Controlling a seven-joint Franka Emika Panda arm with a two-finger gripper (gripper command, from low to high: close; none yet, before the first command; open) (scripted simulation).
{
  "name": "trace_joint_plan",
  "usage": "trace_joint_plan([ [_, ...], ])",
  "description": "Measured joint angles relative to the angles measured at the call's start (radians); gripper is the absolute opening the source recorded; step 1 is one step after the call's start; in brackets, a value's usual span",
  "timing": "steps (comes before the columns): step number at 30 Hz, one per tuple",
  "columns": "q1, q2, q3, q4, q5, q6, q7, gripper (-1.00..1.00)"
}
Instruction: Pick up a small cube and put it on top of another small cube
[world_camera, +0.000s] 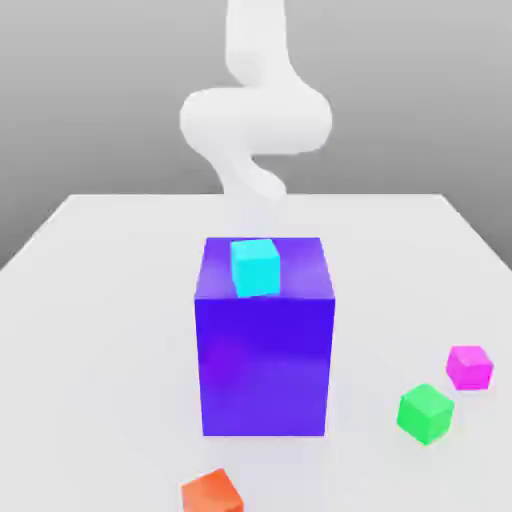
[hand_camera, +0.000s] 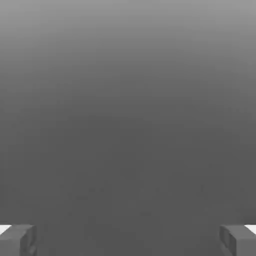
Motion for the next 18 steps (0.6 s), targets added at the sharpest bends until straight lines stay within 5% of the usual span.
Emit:
trace_joint_plan([
  [18,0.445,0.658,0.205,-0.252,0.013,0.351,-0.529,0.00],
])
